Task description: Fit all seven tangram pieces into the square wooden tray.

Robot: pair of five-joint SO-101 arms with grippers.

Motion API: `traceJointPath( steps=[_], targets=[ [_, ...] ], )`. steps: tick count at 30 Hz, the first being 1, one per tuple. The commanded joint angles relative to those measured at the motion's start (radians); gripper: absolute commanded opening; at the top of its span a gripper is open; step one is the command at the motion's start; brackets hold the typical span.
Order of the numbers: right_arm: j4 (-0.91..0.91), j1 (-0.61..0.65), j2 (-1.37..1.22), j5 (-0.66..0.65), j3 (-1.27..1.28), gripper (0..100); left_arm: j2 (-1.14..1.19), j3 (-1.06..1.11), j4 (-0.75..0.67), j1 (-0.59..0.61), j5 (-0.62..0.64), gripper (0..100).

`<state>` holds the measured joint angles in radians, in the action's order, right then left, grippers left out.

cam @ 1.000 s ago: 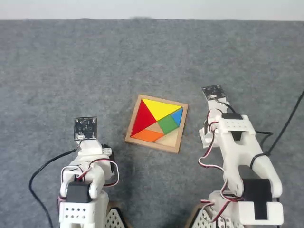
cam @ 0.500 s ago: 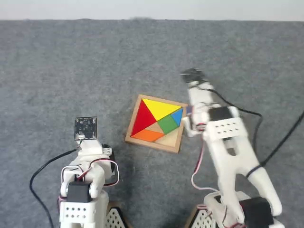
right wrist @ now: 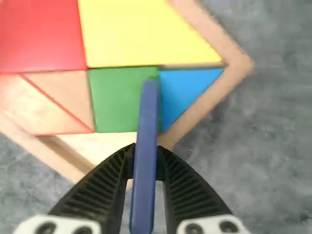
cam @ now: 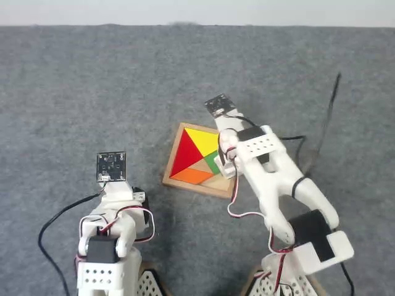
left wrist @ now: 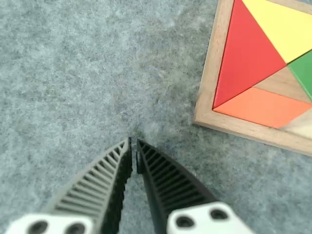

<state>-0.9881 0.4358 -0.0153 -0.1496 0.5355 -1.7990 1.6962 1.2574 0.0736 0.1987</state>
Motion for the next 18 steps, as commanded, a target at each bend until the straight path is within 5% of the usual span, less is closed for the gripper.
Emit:
traceJointPath(
  steps=[1,10,18],
  targets=[
    [0.013,0.028,0.018,0.014,-0.061,1.0,-0.020,-0.013,0.005,0.006,-0.015,1],
    [0.012,0.047,0.019,0.011,-0.063,13.7,-0.020,-0.013,0.005,0.006,-0.015,1],
    [-0.010,0.111,0.021,0.012,-0.106,14.4,-0.020,-0.013,0.005,0.006,-0.015,1]
  ],
)
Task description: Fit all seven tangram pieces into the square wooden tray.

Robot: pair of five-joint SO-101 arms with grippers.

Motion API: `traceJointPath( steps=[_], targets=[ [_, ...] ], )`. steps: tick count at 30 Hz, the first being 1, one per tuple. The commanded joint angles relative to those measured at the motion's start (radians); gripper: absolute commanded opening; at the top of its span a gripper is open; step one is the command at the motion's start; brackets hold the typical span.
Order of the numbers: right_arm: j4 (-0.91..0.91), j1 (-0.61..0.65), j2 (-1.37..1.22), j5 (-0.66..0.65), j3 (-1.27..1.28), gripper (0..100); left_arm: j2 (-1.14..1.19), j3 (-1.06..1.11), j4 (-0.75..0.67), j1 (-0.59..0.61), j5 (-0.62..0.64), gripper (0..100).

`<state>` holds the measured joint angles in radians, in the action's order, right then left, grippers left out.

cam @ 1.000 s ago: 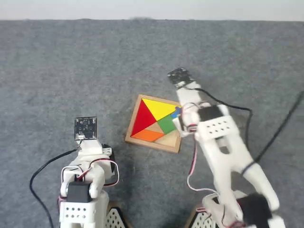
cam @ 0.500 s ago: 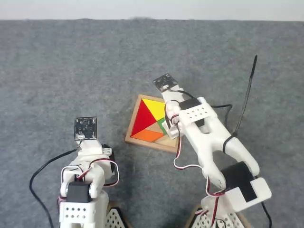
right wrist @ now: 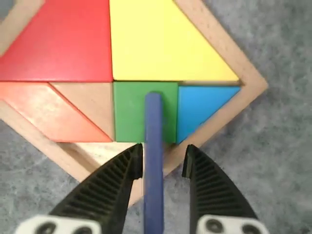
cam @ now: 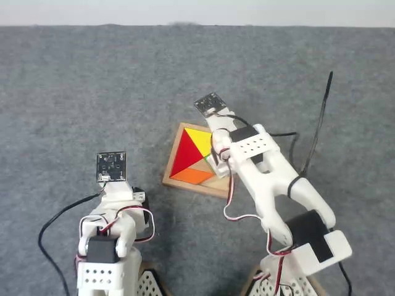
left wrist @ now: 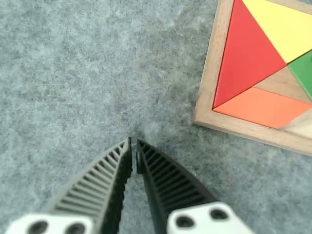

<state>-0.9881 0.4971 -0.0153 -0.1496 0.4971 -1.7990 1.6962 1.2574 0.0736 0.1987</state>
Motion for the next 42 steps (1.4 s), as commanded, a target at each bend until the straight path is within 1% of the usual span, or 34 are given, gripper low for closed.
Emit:
traceJointPath(
  steps=[1,5,17,18,21,24,27,32,42],
  targets=[
    [-0.025,0.067,0.021,0.011,-0.081,14.4,-0.020,-0.013,0.005,0.006,-0.015,1],
    [-0.050,0.107,0.018,0.008,-0.110,14.4,-0.020,-0.013,0.005,0.006,-0.015,1],
    [-0.058,0.099,0.047,0.008,-0.109,14.2,-0.020,-0.013,0.005,0.006,-0.015,1],
    [-0.059,0.101,0.065,0.006,-0.103,13.3,-0.020,-0.013,0.005,0.006,-0.015,1],
    [-0.036,0.122,0.139,-0.012,-0.055,6.5,-0.020,-0.013,0.005,0.006,-0.015,1],
    [0.038,0.147,0.211,-0.038,0.020,0.2,-0.020,-0.013,0.005,0.006,-0.015,1],
    [0.071,0.173,0.248,-0.068,0.081,0.6,-0.020,-0.013,0.005,0.006,-0.015,1],
    [0.101,0.220,0.209,-0.098,0.132,0.6,-0.020,-0.013,0.005,0.006,-0.015,1],
    [0.108,0.085,0.048,-0.100,0.032,0.6,-0.020,-0.013,0.005,0.006,-0.015,1]
  ],
)
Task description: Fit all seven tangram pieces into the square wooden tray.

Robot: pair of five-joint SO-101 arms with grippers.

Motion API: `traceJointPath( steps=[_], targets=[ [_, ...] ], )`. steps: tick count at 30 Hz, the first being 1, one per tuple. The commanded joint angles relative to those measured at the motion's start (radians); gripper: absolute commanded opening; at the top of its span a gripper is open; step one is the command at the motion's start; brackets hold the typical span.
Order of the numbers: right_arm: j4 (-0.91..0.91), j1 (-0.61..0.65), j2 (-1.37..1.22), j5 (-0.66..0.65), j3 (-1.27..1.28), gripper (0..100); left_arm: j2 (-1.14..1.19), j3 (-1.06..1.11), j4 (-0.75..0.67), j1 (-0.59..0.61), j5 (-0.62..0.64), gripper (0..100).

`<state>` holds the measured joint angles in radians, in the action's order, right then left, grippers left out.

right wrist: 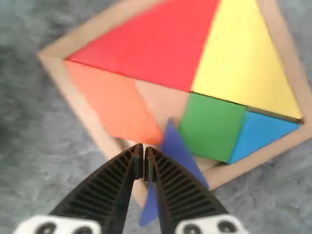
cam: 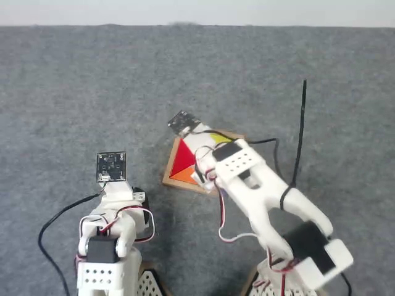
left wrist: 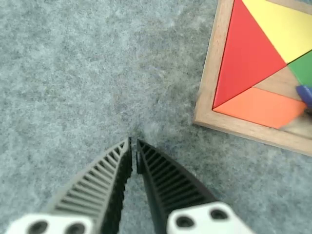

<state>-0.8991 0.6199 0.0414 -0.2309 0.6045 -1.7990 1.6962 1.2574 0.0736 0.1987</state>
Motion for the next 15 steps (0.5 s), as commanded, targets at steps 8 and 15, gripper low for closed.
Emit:
traceJointPath(
  steps=[8,15],
  targets=[
    [0.019,-0.082,-0.088,-0.018,-0.201,0.6,-0.020,-0.013,0.005,0.006,-0.015,1],
    [0.001,-0.087,-0.002,-0.008,-0.221,0.6,-0.020,-0.013,0.005,0.006,-0.015,1]
  ],
)
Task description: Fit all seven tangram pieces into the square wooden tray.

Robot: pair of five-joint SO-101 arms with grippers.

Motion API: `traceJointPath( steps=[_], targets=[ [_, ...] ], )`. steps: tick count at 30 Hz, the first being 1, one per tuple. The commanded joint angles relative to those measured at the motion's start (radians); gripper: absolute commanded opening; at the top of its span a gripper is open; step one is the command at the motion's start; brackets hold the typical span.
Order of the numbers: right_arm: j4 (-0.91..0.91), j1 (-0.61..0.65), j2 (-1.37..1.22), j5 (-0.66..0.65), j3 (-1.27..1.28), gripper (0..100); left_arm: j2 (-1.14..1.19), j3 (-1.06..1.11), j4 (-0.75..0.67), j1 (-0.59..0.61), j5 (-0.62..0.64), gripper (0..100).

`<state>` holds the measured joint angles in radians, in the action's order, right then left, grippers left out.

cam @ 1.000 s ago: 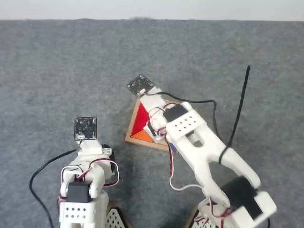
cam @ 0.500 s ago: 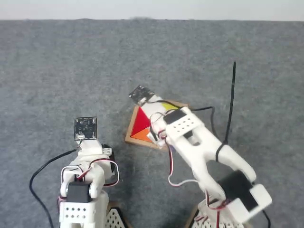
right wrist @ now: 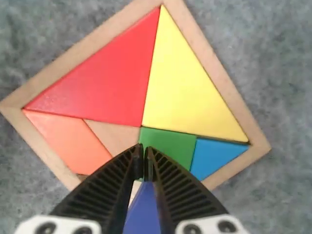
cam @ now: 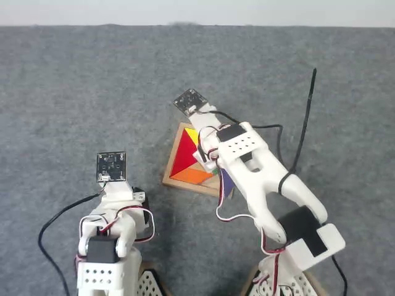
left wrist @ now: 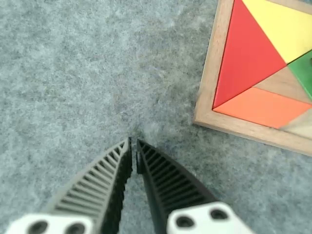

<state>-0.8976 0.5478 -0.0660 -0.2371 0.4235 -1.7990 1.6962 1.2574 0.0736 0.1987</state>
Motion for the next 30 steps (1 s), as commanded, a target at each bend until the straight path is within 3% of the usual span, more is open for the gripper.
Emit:
traceJointPath(
  steps=[1,10,22,30],
  targets=[
    [-0.010,-0.022,0.160,-0.002,-0.012,0.6,-0.020,-0.013,0.005,0.006,-0.015,1],
    [0.036,-0.142,0.657,-0.127,0.514,0.6,-0.020,-0.013,0.005,0.006,-0.015,1],
    [0.039,-0.128,0.659,-0.135,0.638,0.6,-0.020,-0.013,0.005,0.006,-0.015,1],
    [0.041,-0.094,0.510,-0.130,0.574,0.6,-0.020,-0.013,0.005,0.006,-0.015,1]
  ],
)
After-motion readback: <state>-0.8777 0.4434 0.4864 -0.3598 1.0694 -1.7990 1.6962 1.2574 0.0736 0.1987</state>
